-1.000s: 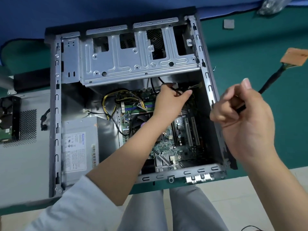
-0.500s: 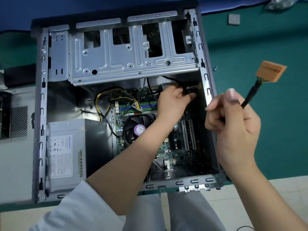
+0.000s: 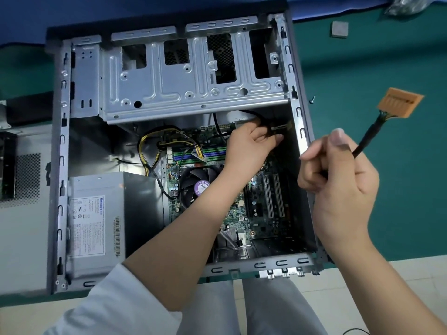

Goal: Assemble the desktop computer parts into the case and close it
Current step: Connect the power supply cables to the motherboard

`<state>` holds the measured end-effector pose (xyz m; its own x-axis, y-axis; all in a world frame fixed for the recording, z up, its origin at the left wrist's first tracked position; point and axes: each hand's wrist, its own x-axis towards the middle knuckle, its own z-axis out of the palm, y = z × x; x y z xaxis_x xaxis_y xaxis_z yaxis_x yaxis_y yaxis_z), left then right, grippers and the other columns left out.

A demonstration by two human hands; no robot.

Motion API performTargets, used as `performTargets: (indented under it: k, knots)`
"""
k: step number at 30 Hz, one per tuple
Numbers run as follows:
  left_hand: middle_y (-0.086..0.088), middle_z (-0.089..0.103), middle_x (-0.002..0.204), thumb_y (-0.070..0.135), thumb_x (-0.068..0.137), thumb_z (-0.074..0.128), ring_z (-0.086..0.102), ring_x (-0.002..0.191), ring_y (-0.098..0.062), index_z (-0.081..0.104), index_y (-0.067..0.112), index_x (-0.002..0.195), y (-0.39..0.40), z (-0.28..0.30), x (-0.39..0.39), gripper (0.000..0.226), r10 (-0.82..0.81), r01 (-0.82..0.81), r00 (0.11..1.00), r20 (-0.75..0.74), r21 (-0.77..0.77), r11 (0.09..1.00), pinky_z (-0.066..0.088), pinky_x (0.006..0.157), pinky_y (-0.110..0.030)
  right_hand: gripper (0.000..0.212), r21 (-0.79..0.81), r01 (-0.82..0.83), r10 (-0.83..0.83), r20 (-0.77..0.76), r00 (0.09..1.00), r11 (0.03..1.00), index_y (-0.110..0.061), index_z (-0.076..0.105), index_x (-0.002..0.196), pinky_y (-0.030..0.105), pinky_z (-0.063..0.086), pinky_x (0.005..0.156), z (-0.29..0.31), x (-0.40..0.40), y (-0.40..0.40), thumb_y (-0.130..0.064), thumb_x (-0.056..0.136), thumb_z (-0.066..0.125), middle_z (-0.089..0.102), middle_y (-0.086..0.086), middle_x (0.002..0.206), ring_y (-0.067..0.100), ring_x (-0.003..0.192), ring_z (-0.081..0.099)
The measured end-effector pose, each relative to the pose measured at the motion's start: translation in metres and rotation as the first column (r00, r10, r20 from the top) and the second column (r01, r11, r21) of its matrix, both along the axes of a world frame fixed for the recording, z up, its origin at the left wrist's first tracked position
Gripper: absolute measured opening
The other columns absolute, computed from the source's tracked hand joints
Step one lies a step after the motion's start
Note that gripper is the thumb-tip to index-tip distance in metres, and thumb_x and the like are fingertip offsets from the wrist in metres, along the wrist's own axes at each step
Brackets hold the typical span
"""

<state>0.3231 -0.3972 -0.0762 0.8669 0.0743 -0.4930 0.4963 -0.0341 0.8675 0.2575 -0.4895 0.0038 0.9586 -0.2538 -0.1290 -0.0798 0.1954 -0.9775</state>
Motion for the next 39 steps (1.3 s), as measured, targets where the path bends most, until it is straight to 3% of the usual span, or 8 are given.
performTargets:
  k: [3,4,7,15,28,31,34,39]
  knots:
    - [-0.012,0.070,0.099,0.007,0.081,0.074,0.064,0.095,-0.003,0.053,0.008,0.074,-0.002,-0.002,0.000,0.022,-0.037,0.036,0.999,0.032,0.021,0.999,0.046,0.064,-0.009,0.036,-0.004,-0.002,0.002,-0.011,1.000,1.000,-0.010,0.053,0.068,0.018,0.022,0.044,0.000,0.000,0.000,-0.021,0.098,0.036,0.031,-0.007,0.045,0.008,0.042,0.024]
    - [-0.002,0.065,0.097,0.006,0.082,0.072,0.027,0.089,0.006,0.042,0.016,0.064,-0.002,-0.006,0.001,0.037,-0.065,0.063,0.997,0.043,0.032,0.997,0.047,0.056,-0.017,0.036,-0.005,-0.003,0.003,-0.013,1.000,1.000,-0.009,0.053,0.068,0.018,0.023,0.044,0.000,0.000,0.000,-0.021,0.098,0.036,0.031,-0.007,0.046,0.008,0.042,0.024]
    - [0.017,0.033,0.036,0.007,0.085,0.069,0.032,0.036,0.003,0.025,0.019,0.060,-0.002,-0.008,0.000,0.051,-0.140,0.132,0.986,0.089,0.091,0.987,0.026,0.041,-0.012,0.036,0.003,0.003,-0.003,-0.014,1.000,1.000,-0.009,0.053,0.068,0.019,0.023,0.044,0.000,0.000,0.000,-0.021,0.098,0.037,0.032,-0.007,0.046,0.007,0.042,0.025]
    - [-0.010,0.070,0.090,0.029,0.087,0.065,0.066,0.087,-0.025,0.063,0.001,0.087,-0.009,-0.004,0.015,0.027,-0.285,0.256,0.957,0.054,0.300,0.919,0.053,0.078,-0.039,0.035,-0.039,-0.012,0.012,0.000,1.000,0.999,-0.009,0.054,0.071,0.018,0.025,0.046,-0.003,-0.001,0.002,-0.022,0.099,0.038,0.032,-0.007,0.049,0.008,0.045,0.027]
    - [0.006,0.042,0.034,0.020,0.100,0.046,0.042,0.030,0.002,0.040,0.019,0.053,-0.005,-0.006,0.006,0.047,-0.195,0.121,0.972,0.131,0.434,0.893,0.029,0.036,-0.011,0.035,-0.143,-0.051,0.053,0.008,0.999,0.988,-0.017,0.058,0.072,0.017,0.028,0.048,-0.007,-0.002,0.001,-0.029,0.099,0.040,0.036,-0.013,0.049,0.005,0.046,0.031]
    - [0.005,0.036,0.031,0.014,0.102,0.038,0.030,0.021,-0.004,0.037,0.012,0.057,-0.013,-0.002,0.012,0.045,-0.049,0.054,0.994,-0.093,0.046,0.998,0.018,0.029,-0.011,0.035,-0.176,-0.073,0.077,0.019,0.997,0.982,-0.021,0.058,0.072,0.016,0.029,0.049,-0.008,-0.001,0.002,-0.035,0.097,0.039,0.039,-0.014,0.049,0.004,0.046,0.033]
    - [0.003,0.032,0.034,0.013,0.103,0.029,0.022,0.024,-0.003,0.037,0.009,0.068,-0.012,-0.006,0.017,0.036,0.019,-0.300,0.878,-0.479,-0.519,0.801,0.017,0.039,-0.013,0.033,-0.171,-0.075,0.084,0.045,0.995,0.982,-0.023,0.058,0.072,0.012,0.030,0.049,-0.009,-0.002,0.003,-0.034,0.097,0.039,0.045,-0.018,0.050,0.000,0.045,0.035]
    - [0.004,0.026,0.035,0.014,0.103,0.032,0.024,0.032,-0.005,0.042,0.008,0.068,-0.010,-0.015,0.017,0.037,-0.038,-0.504,0.751,-0.659,-0.610,0.611,0.030,0.067,0.001,0.033,-0.194,-0.081,0.095,0.066,0.993,0.978,-0.028,0.059,0.071,0.013,0.031,0.051,-0.010,-0.001,0.003,-0.035,0.096,0.040,0.047,-0.018,0.051,0.000,0.047,0.040]
